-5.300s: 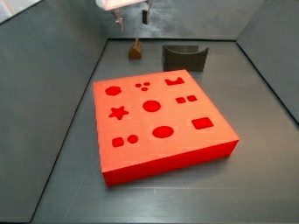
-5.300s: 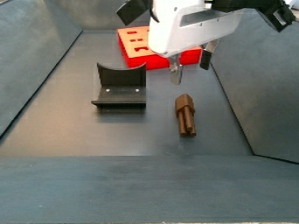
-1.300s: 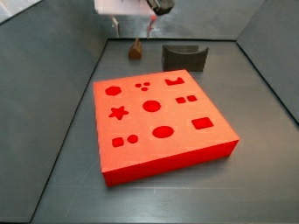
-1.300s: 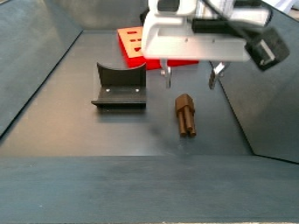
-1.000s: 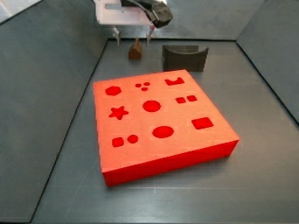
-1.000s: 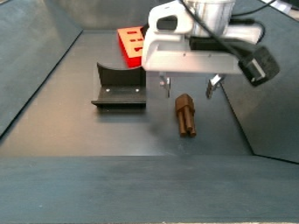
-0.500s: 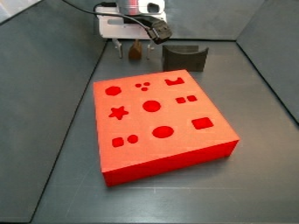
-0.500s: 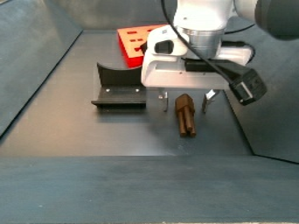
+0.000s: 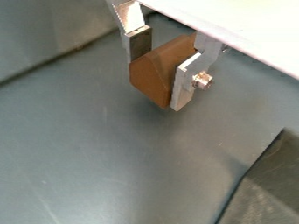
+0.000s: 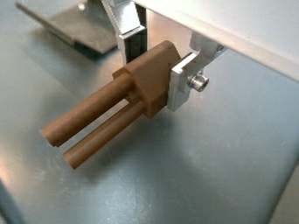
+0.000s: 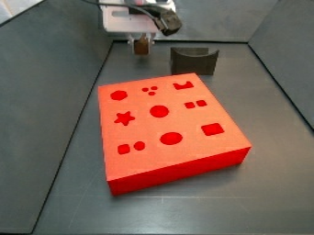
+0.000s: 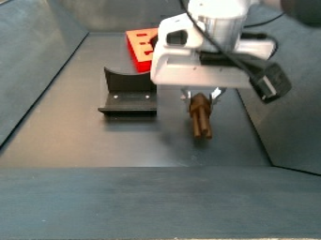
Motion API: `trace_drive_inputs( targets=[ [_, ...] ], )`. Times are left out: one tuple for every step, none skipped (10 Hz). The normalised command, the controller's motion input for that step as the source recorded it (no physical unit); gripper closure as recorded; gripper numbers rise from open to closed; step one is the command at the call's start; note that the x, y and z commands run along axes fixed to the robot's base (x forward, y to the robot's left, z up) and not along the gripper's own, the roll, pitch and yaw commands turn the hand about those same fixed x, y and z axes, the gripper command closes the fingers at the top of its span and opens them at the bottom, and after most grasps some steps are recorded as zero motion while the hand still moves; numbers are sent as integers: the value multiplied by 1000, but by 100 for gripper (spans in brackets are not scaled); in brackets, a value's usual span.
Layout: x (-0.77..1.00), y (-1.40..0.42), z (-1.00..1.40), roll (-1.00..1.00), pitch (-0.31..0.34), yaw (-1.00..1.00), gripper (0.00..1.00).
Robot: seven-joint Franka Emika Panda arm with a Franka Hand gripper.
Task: Pick up the 3 prong object. Move up. Rotate the 3 prong object. Place the 3 prong object on the fixture. Regrasp the 3 prong object. Move to above the board. Insert the 3 prong object.
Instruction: Move up, then place the 3 prong object on the fixture.
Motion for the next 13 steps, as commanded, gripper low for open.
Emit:
trace_drive_inputs(
  targets=[
    [-21,5,406,6,46,-12,100],
    [-19,7,257,10,48,-15,100],
    [0,0,1000,0,0,0,100],
    [11,1,1000,7,-21,-1,100],
    [-4,0,1000,5,7,-3,100],
    [-7,2,1000,8,20,-7,100],
    [-11,4,1000,11,28,-11,100],
    [-14,5,1000,13,30,-13,100],
    [-21,7,1000,19,34,-17,100],
    [-25,9,1000,22,37,-20,100],
    [-24,13,913,26,41,-22,100],
    [-22,13,806,27,46,-22,100],
    [-10,14,535,27,59,-21,100]
  ],
)
